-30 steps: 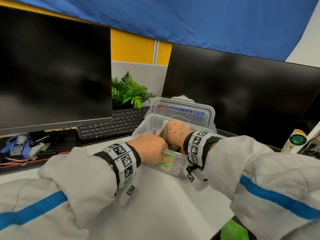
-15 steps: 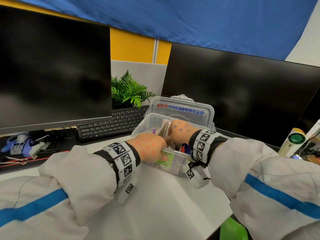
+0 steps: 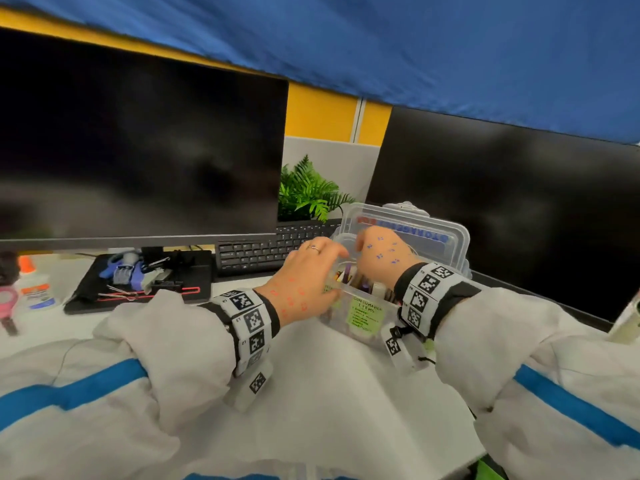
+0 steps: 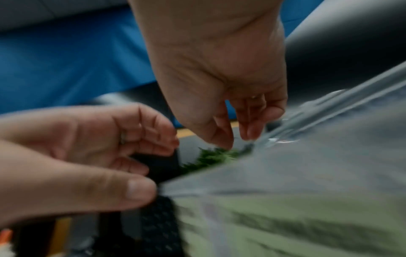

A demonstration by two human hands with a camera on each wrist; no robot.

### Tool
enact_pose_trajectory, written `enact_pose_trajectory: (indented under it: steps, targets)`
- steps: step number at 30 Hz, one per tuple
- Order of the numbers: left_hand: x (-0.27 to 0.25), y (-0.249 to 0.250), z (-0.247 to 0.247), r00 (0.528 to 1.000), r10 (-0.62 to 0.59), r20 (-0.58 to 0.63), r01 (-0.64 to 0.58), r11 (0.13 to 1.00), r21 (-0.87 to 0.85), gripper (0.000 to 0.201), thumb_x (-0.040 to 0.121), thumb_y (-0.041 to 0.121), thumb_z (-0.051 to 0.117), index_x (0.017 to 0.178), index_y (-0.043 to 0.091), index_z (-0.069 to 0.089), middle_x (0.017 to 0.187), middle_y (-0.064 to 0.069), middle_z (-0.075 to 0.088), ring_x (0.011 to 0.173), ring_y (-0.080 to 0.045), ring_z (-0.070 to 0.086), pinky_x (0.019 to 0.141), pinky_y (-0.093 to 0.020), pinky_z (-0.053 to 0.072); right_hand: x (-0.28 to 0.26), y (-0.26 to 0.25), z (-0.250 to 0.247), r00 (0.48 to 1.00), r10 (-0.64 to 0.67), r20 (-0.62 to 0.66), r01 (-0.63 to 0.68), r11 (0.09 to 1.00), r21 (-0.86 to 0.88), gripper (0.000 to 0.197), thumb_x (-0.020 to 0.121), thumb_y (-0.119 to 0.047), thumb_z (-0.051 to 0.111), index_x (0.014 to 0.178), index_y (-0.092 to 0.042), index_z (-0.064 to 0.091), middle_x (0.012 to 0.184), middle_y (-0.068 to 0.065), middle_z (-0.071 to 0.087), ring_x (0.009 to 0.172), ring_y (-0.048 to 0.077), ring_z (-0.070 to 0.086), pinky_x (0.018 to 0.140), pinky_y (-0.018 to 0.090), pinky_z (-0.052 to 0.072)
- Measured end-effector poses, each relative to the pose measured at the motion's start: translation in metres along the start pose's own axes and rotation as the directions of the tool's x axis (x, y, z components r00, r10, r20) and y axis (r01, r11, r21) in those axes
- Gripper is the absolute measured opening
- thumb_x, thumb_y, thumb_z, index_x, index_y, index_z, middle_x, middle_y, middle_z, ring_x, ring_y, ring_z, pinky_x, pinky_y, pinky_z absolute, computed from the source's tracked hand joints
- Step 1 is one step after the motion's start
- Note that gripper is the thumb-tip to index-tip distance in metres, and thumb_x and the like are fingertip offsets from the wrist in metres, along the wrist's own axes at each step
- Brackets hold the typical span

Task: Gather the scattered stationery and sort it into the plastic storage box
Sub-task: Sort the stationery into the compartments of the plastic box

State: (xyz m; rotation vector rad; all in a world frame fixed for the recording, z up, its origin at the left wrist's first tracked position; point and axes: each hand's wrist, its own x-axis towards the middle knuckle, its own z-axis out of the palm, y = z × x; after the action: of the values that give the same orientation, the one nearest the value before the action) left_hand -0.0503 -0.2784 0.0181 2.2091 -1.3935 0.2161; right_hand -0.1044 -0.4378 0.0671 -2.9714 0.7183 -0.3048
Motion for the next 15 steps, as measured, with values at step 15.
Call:
enact_pose_trajectory:
  steps: [15]
  targets:
    - [-0.190,-0.145,-0.120,0.747,-0.664,-0.023,0.635,0.703,0.320,0.032,0.087,0.045,0.068,0.114,0.028,0.065,0.116,0.001,0.058,0.105,-0.020,0.057,0.093,-0.036,0.051,-0.031,-0.255,0.055,0.850,-0.517,0.101,0.445,0.807,0.389,0.018,0.089,-0.015,0.059,0.093,-0.005,0.074,0.094,0.011,0.072,0.090,0.028,0.066,0.076,0.032,0.054]
